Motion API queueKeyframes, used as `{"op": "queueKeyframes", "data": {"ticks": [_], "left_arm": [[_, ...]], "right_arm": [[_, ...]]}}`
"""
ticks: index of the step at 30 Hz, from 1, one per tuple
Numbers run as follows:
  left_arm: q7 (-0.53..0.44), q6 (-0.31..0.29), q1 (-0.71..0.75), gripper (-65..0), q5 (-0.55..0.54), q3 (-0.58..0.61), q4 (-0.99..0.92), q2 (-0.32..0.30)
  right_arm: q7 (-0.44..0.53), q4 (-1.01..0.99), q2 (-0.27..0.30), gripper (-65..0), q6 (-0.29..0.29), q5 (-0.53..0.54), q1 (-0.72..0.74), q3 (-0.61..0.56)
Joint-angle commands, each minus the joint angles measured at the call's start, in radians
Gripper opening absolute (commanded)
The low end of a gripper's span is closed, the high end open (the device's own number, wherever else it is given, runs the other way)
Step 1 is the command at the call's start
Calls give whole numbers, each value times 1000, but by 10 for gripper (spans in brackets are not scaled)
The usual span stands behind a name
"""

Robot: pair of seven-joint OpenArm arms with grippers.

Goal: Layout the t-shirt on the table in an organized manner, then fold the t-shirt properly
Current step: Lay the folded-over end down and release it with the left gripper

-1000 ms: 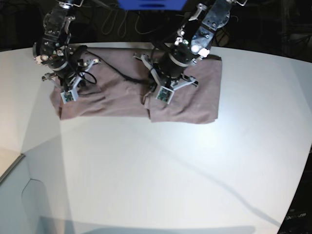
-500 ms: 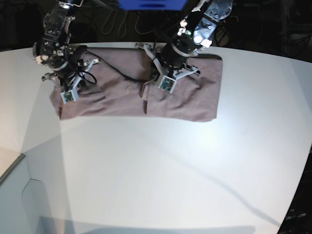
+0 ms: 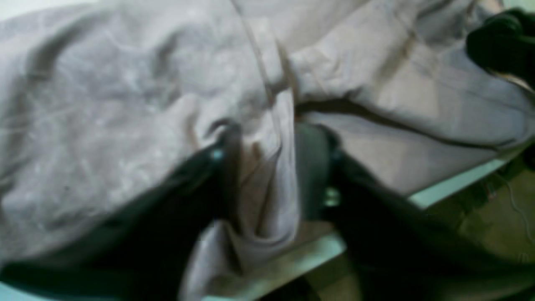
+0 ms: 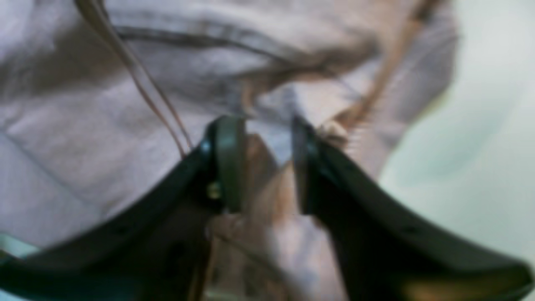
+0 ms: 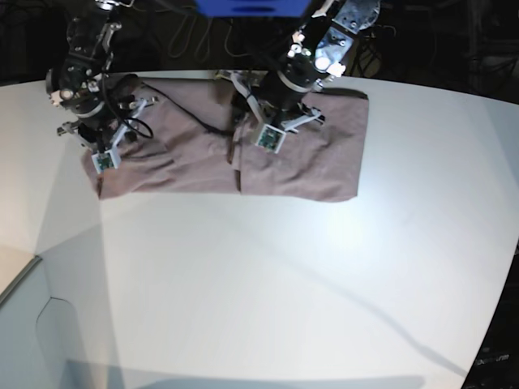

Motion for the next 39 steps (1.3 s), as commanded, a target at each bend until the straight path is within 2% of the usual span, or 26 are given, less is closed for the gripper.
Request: {"op": "queueKeyframes", "data": {"ticks": [1,4,11,16,20,26,28,30,34,39], "left_arm": [[-20,-1,1,-321,-3,17,23,2],[-20,-6,4,-293,-3,44,41,-1],[-20,-6,27,-267,-3,41,135,-2],[-20,-1,27,-266,-3,10,204,-65],[-20,-1,47,-266,-3,-95,213,-85],[-20,-9,99,-266,-3,-341,213,-80],[-20,-11,107,-266,-3,-409,213,-76],[-20,-11,113,-266,-3,-462,204,-74],[-20,-11,110,-266,-33,-565,171,-70],[-20,-11,67,-266,-190,-637,46,-77]], "right_arm": [[20,36,1,-376,7,12,11,7],[20,64,-3,-331,7,12,9,41],[20,-5,-3,-277,7,12,64,159],[20,-94,4,-263,7,12,77,177],[23,-125,4,-263,7,12,77,177],[28,-205,6,-274,7,12,104,180],[28,-214,16,-315,7,12,106,177],[28,-214,16,-390,7,12,106,177],[28,-214,15,-650,7,12,109,176],[28,-206,13,-650,7,12,110,176]]}}
